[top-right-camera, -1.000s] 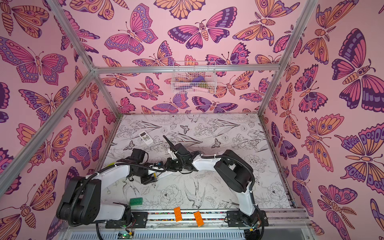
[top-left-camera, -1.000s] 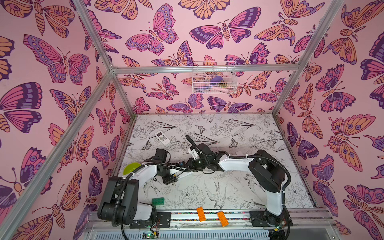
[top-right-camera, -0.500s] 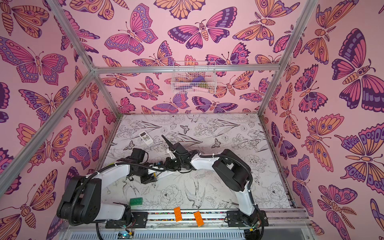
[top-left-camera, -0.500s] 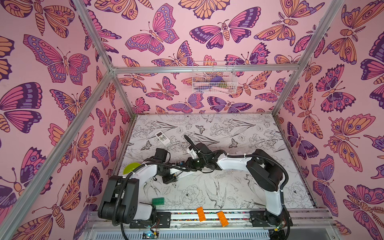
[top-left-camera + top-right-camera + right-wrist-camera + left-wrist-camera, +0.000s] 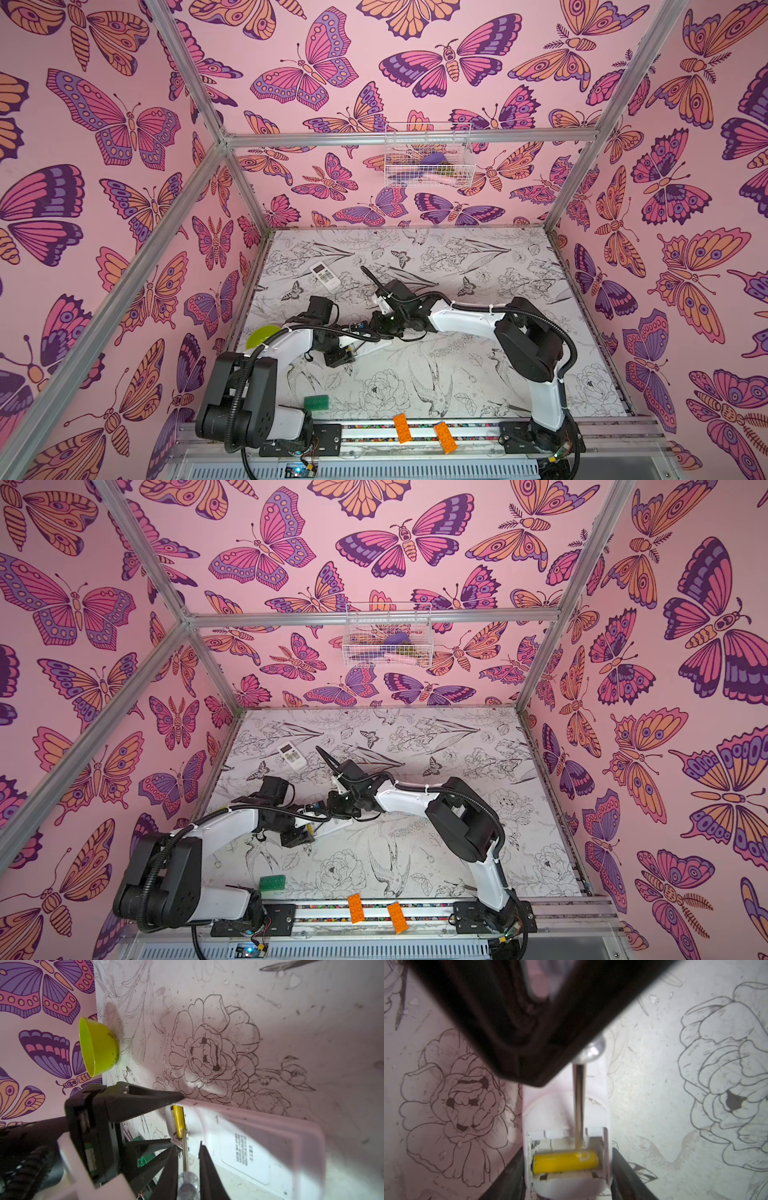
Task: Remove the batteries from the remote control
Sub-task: 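Insert the screwdriver tip beside the remaining yellow battery with the right gripper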
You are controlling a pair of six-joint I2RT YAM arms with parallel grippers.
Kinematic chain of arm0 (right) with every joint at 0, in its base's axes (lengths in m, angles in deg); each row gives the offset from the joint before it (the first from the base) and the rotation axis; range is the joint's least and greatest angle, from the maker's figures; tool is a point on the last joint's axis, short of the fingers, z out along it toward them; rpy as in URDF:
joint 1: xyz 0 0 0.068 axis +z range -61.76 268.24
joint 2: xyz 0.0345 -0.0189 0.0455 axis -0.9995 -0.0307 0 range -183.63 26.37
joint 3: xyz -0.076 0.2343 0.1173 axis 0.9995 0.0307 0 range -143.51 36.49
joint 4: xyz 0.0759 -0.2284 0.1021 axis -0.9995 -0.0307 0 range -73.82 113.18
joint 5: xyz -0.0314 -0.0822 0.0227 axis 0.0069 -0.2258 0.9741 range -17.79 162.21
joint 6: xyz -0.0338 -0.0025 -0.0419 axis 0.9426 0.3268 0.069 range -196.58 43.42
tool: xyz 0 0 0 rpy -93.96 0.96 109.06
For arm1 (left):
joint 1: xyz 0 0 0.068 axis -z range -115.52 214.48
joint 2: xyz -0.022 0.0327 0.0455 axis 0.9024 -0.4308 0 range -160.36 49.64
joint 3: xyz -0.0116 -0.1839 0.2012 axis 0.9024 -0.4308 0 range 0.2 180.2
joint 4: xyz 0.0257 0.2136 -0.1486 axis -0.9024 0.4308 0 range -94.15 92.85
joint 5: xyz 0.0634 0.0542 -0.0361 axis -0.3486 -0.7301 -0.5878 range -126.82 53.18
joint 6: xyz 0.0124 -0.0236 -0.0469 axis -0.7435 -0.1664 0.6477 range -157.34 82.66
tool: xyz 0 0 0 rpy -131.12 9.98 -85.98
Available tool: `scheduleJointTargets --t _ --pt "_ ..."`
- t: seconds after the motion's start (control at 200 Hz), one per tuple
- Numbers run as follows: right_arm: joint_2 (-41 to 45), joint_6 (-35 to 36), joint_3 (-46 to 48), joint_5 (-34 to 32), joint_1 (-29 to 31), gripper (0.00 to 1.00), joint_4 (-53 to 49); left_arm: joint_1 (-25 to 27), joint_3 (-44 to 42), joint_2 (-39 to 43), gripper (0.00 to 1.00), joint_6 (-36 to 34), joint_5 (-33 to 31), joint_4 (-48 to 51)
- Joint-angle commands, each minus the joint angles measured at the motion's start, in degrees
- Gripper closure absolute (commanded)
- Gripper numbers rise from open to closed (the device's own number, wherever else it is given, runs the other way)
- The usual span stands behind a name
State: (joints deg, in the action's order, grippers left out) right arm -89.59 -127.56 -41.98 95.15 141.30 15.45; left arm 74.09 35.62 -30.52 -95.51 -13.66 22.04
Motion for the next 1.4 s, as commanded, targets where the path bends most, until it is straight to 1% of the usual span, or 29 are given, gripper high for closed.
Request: scheduleJointTargets --t 0.0,0.251,0.361,0.406,0.486,0.616,0.691,0.777,0.837,0.937,1.002,1.037,1.092,1.157,1.208,1.343,1.398 --pt "-1.28 1.88 -0.89 -7.65 2.48 1.0 -7.3 1.47 -0.06 0.35 0.59 -0.6 -1.1 1.38" --pt "-6.59 -0.15 -1.18 -3.03 2.37 1.0 -1.23 1.58 0.05 0.18 0.58 -0.98 -1.23 1.36" --pt "-7.7 -3.11 1.52 -0.03 1.09 1.0 5.5 1.47 0.3 -0.03 0.57 -0.94 -1.37 1.35" --pt "-7.96 -4.77 2.7 1.64 0.3 1.0 8.04 1.47 0.28 -0.01 0.53 -0.68 -1.65 1.4" --pt "-6.79 -5.54 4.6 2.21 -0.68 1.0 10.51 1.55 0.01 0.71 0.46 -0.82 -3.65 1.77" --pt "-5.76 -5.45 5.48 1.84 -1.32 1.0 11.05 0.88 -2.22 1.2 0.42 -4.57 -6.55 1.43" --pt "-5.75 -5.46 4.92 1.83 -1.07 1.0 10.22 0.87 -2.57 1.19 0.39 -4.38 -7.27 1.99" --pt "-5.23 -3.0 3.3 -1.02 0.02 1.0 6.52 0.48 -2.56 1.45 0.39 -4.55 -5.54 2.58" --pt "-5.82 -3.42 2.8 -1.96 0.37 1.0 6.23 0.32 -2.43 1.19 0.44 -5.53 -5.11 2.46" --pt "-6.22 -2.63 0.6 -3.09 1.37 1.0 3.17 0.28 -1.2 0.53 0.5 -4.28 -4.85 3.74" --pt "-6.52 -0.7 -1.32 -4.51 2.42 1.0 0.39 0.24 -1.21 0.72 0.52 -5.18 -4.28 4.31" --pt "-7.18 -0.46 -1.98 -3.94 2.66 1.0 0.42 0.07 -1.38 0.81 0.52 -6.06 -4.08 4.2" --pt "-8.78 -1.56 -2.16 -1.76 2.62 1.0 2.2 0.1 -1.52 0.49 0.52 -7.37 -3.77 4.06" --pt "-10.2 -3.32 -1.65 0.43 1.87 1.0 4.28 0.14 -0.99 0.01 0.52 -7.37 -3.82 4.04" --pt "-10.2 -4.92 0.22 1.52 1.17 1.0 7.57 0.09 -0.59 -0.08 0.52 -6.71 -3.67 4.04" --pt "-10.12 -9.56 5.2 4.95 -0.95 1.0 16.73 0.11 -0.67 -0.12 0.52 -7.54 -3.47 3.95" --pt "-9.7 -11.06 6.66 5.89 -1.58 1.0 18.82 0.09 -0.6 0.12 0.49 -6.87 -3.4 4.03"
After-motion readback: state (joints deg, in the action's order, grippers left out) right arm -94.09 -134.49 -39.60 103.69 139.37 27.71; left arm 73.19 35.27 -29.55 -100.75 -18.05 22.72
